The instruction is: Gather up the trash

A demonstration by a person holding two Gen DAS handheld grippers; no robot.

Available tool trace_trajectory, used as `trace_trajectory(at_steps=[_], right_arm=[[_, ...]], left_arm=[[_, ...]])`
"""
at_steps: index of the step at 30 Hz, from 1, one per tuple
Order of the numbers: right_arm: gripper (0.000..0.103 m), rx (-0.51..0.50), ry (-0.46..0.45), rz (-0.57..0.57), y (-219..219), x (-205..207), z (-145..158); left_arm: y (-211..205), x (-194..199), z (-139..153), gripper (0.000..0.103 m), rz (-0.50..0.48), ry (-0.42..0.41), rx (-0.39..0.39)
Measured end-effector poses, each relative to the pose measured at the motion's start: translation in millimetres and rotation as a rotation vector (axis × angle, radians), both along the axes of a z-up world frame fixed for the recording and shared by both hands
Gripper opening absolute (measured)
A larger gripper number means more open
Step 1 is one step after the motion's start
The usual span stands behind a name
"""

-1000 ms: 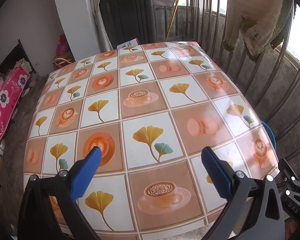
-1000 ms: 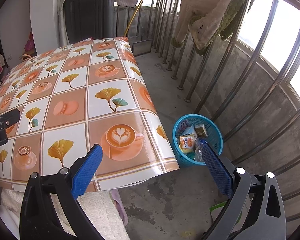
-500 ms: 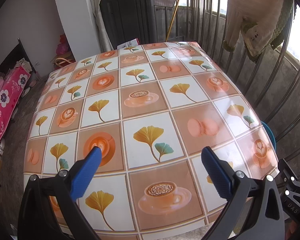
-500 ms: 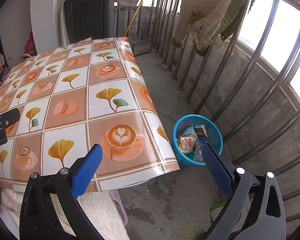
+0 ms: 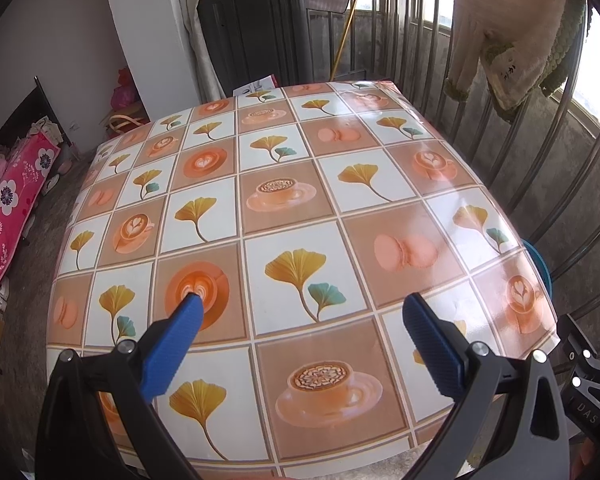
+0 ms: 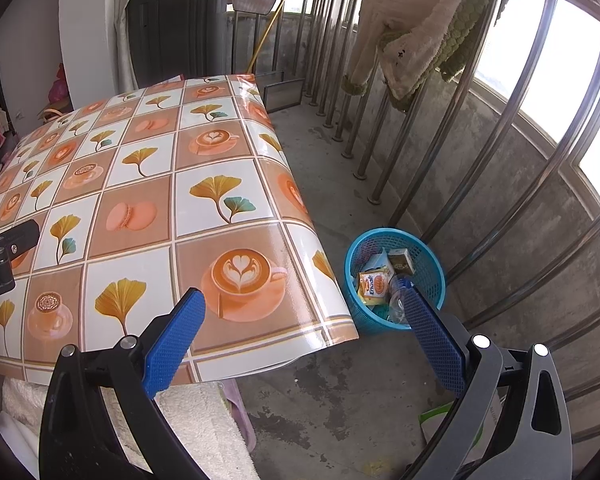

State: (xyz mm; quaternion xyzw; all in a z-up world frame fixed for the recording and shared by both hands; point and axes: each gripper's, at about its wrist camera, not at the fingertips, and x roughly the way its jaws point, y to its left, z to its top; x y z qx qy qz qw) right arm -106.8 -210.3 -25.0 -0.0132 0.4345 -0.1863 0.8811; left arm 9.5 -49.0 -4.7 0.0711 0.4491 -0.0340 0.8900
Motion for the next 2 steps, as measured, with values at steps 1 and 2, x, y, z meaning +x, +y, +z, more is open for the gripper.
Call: trace_trajectory(at_steps=[1,2], right_arm=[[0.096,0.0,0.0,0.001,-0.2,0.1,0.0],[0.096,0.0,0.0,0.001,-0.4,0.1,0.0]], left_arm=[[0.1,-0.2,0.1,0.098,0.0,0.0,0.0],[0.1,0.0,0.1,0.098,0.0,-0.001,0.0]])
